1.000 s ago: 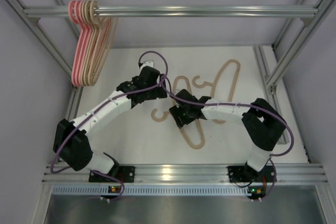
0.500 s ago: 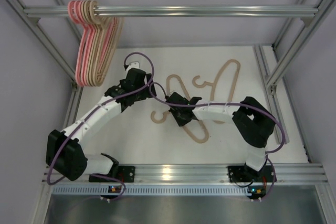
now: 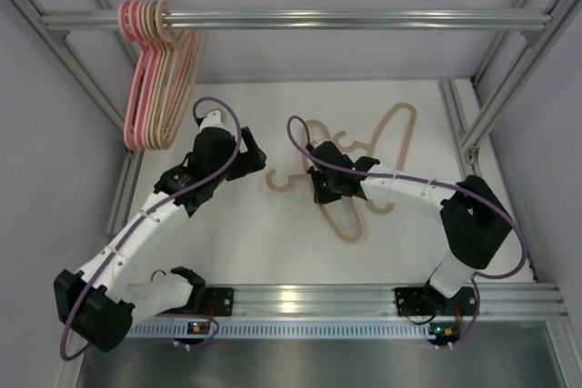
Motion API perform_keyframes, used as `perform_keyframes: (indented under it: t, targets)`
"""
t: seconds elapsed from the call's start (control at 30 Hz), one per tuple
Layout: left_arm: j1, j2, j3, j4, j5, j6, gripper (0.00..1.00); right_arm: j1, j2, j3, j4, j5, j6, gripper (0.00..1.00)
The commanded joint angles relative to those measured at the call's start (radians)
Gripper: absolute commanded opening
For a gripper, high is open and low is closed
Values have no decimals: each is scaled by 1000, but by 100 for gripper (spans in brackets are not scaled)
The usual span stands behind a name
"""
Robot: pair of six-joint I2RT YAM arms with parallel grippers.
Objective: Organize the hangers
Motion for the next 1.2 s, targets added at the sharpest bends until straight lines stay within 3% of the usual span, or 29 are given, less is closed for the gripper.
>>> perform_keyframes:
  t: [0.0,0.23,0.37,0.57,0.9,1.0,1.13,1.17]
  targets:
    - [2,-64,-19,71,78,-61,94,-42,-107,-17,106,-64,88,0]
    - [-116,-62,-18,105,115,-88,93,-76,-196,-26,230,-109,228,0]
    - [-260,-24,-19,131,46,-99,93,-80,-208,-22,282,-140,297,0]
    - [-388,31,-42,182,-41,-111,87,-80,-255,-30,328,-118,403,0]
    - [-486,119,-51,215,-164,-104,75,-80,-323,-49,367,-107,555,0]
    - [-491,131,-59,234,-188,-101,68,-80,-340,-63,385,-110,584,0]
    - [-494,134,-71,249,-210,-101,49,-82,-363,-89,405,-112,609,0]
    - [-495,133,-76,252,-211,-99,37,-84,-367,-94,410,-112,613,0]
